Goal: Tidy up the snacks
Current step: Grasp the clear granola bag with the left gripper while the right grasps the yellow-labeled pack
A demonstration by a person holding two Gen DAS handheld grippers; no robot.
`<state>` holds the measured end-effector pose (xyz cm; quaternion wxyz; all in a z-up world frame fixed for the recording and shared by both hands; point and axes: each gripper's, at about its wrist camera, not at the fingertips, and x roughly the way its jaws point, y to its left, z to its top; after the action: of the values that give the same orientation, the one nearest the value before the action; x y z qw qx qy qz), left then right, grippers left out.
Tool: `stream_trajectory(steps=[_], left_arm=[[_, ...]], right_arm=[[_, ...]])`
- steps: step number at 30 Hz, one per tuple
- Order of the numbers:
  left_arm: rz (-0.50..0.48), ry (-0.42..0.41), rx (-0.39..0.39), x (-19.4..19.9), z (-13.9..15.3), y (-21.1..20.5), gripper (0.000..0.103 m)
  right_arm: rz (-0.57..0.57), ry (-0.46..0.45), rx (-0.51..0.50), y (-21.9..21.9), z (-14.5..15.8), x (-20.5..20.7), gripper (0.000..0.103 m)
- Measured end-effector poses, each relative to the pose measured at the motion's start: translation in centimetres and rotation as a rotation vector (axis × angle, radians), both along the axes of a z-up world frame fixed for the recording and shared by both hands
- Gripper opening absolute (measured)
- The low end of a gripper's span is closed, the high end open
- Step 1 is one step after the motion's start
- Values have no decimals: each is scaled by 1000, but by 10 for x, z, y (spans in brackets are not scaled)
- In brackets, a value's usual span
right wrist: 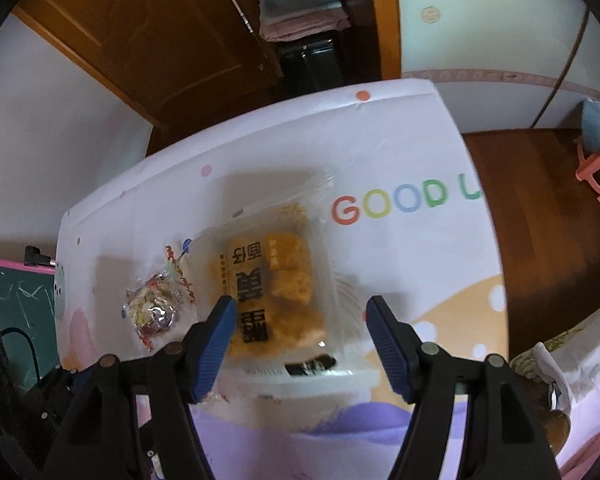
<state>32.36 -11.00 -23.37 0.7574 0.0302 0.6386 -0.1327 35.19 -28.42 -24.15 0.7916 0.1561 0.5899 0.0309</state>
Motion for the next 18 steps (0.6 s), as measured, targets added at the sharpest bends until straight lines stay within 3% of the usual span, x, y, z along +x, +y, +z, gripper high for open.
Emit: stream_trajectory(steps=[7, 13, 16, 18], left_arm=[[47, 11, -24, 8, -13, -3, 88], [65, 8, 10, 10, -23, -11, 85], [66, 1, 14, 10, -25, -16, 76], [50, -26, 44, 8, -23, -22, 56]], right_arm=[[42, 4, 34, 12, -10, 5, 75], [49, 23, 50, 14, -12, 5, 75], [45, 30, 61, 13, -11, 3, 70], [32, 24, 72, 11, -8, 0, 59]])
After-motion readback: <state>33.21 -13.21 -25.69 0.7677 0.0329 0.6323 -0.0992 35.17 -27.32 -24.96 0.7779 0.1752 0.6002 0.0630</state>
